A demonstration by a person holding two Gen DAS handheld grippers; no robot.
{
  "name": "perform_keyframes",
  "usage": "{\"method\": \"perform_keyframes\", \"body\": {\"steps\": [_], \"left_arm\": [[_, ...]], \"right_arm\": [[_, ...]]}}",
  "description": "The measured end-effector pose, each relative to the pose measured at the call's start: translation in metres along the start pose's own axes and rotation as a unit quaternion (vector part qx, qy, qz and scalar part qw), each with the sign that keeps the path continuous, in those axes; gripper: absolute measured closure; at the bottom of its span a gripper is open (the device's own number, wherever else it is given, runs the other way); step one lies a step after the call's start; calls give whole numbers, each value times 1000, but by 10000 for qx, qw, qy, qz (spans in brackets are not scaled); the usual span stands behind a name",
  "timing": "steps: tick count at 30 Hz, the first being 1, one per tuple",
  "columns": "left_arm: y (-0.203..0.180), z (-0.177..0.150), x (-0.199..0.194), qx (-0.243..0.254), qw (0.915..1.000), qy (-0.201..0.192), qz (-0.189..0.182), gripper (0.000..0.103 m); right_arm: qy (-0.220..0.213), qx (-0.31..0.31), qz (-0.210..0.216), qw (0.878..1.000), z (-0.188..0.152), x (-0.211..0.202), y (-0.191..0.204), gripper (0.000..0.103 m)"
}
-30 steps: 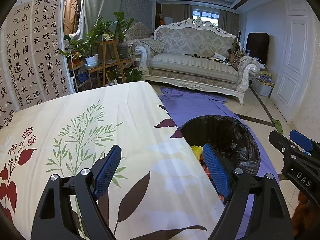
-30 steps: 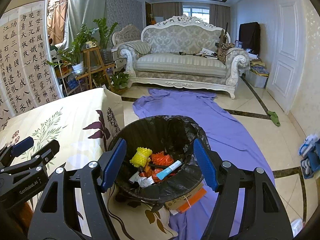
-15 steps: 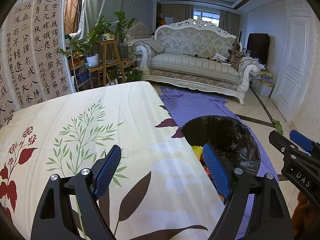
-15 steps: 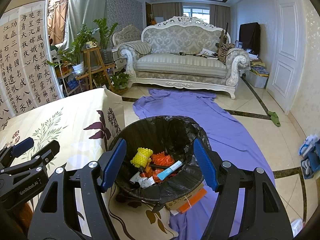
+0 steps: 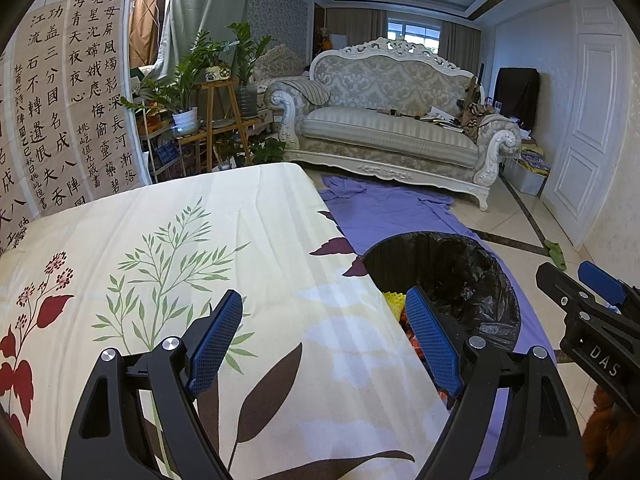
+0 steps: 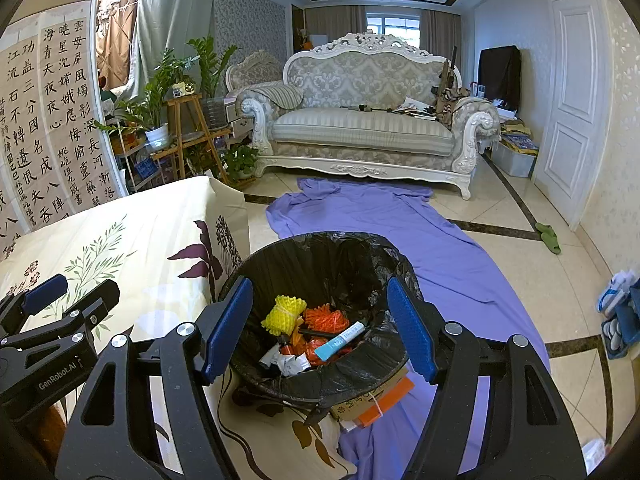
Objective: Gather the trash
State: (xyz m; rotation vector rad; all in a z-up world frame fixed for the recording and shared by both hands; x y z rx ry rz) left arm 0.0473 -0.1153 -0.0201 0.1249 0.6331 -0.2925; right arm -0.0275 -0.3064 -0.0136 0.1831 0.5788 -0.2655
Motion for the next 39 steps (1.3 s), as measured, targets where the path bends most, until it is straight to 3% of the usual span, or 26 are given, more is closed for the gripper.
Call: {"method": "perform_keyframes", "body": {"steps": [26,39], "left_arm": [[-8,3,0,-42,9999,-148,-52,20],[10,5,4,-182,9996,-47,189,20]], "right_arm": [[22,-7,7,10000,1,0,1,35],[76,-105,98,9999,-1,7,14,35]]}}
Point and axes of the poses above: each gripper's, at about its wrist camera, not at the fingertips, and x roughly the way its jaws point, y to its left, z to its top, the point moved 3 cm from there along x, roughly the way its jaws point, and after that the axes turned 5 degrees about z, right-handed, at the moved point
